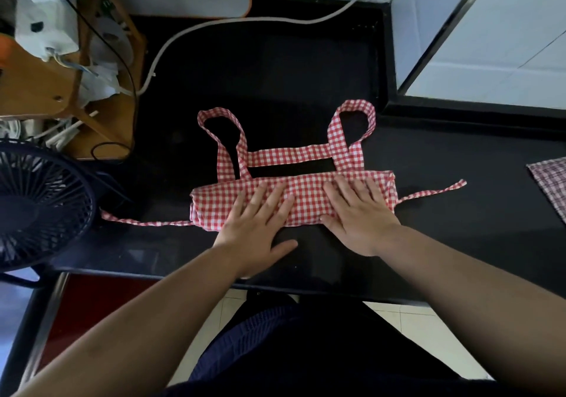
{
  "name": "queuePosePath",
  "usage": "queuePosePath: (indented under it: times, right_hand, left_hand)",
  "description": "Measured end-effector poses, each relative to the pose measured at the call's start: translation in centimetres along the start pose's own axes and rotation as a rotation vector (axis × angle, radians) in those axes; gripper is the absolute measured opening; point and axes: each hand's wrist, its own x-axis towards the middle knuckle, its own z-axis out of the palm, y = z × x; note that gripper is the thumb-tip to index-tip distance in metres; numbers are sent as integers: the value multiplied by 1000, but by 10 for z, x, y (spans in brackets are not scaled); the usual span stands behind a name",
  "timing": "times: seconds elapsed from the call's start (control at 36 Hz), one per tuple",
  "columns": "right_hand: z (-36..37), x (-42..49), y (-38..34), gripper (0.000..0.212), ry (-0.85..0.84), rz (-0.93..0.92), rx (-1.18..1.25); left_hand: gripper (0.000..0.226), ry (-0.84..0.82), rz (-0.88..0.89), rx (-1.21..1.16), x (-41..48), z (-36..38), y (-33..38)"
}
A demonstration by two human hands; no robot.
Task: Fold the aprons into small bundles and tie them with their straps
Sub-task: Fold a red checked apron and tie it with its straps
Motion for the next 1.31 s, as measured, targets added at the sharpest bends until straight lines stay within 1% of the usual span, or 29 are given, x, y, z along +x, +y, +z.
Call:
queuePosePath:
  times: [0.06, 0.11, 0.17, 0.22, 0.31, 0.36, 0.39, 0.44, 0.47, 0.53, 0.56, 0.58, 0.61, 0.64, 0.67, 0.72, 0.75, 0.78, 0.81, 0.83, 0.89, 0.94, 0.97, 1.0, 1.06, 1.11, 1.14, 1.22, 1.31]
  right_hand:
    - [0, 0, 0, 69, -49, 23, 117]
    - [-4, 4, 0, 67, -49, 64, 208]
    - [-7, 9, 1, 64, -9, 91, 193]
    - [-5, 9, -1, 63, 14, 113, 133]
    - [-6, 8, -12, 61, 97, 172, 95]
    - [-13, 7, -23, 56, 262, 79, 92]
    - [-17, 9, -33, 55, 310, -42, 117]
    - [-23, 13, -45, 52, 274, -240, 205]
    - [-26, 16, -50, 49, 228, -256, 253]
    - [-30, 22, -57, 49, 182, -204, 284]
    - [-30, 24, -58, 52, 186, -175, 256]
    - [-30, 27, -63, 54, 193, -176, 200]
    - [-29, 27, -63, 54, 208, -159, 164]
    - [-28, 27, -65, 54, 213, -148, 142]
    - [-27, 29, -67, 55, 219, -146, 134]
    - [-24, 30, -68, 56, 227, -152, 133]
    - [-24, 31, -68, 56, 229, -162, 139]
    - [-24, 32, -68, 56, 227, -173, 148]
    - [-24, 32, -68, 57, 222, -183, 156]
    - [-24, 33, -67, 57, 214, -189, 164]
    - [-24, 33, -65, 57, 209, -196, 193]
    - [-23, 33, -64, 57, 214, -197, 209]
    - [-22, 34, -63, 57, 217, -196, 213]
    - [-22, 34, -63, 57, 219, -196, 219]
    - [-21, 33, -63, 57, 212, -187, 241]
    - [-21, 35, -60, 57, 183, -178, 307]
    - [-22, 35, -57, 58, 154, -178, 358]
    - [-27, 33, -49, 56, 104, -203, 590]
    - [-28, 27, -42, 50, 125, -223, 785]
  left_hand:
    - [78, -2, -19, -19, -5, 8, 2]
    - [82, 26, -89, -105, -8, 14, 3]
    - [87, 82, -235, -224, -14, 18, -1]
    - [83, 112, -356, -270, -26, 23, -10]
    - [73, 52, -402, -279, -41, 26, -26]
    - [73, 14, -387, -287, -44, 24, -30]
    - [74, 11, -383, -286, -46, 23, -31]
    - [73, 15, -356, -294, -43, 20, -31]
    - [70, 32, -349, -316, -43, 19, -31]
    - [61, 160, -364, -366, -47, 22, -33]
    - [56, 317, -397, -390, -48, 23, -31]
    - [52, 505, -500, -442, -55, 24, -28]
    - [49, 671, -623, -516, -56, 21, -22]
    - [45, 785, -776, -642, -57, 18, -17]
    - [43, 800, -934, -831, -58, 13, -12]
    - [54, 608, -1216, -1254, -51, 8, -6]
    - [61, 522, -1320, -1468, -46, 5, -5]
    - [64, 500, -1383, -1684, -41, 1, -5]
    - [61, 532, -1413, -1870, -36, -3, -7]
    - [50, 568, -1415, -2003, -30, -6, -8]
    - [29, 610, -1404, -2133, -22, -13, -8]
    - [28, 635, -1351, -2101, -15, -19, -4]
    - [28, 664, -1305, -2004, -11, -18, -1]
    - [28, 704, -1247, -1866, -9, -17, 3]
    - [33, 786, -1104, -1483, -9, -10, 9]
    - [37, 864, -854, -1076, -8, -2, 13]
    - [38, 863, -711, -936, -8, 2, 16]
    - [42, 811, -386, -652, -4, 11, 18]
    - [45, 782, -176, -421, -4, 19, 18]
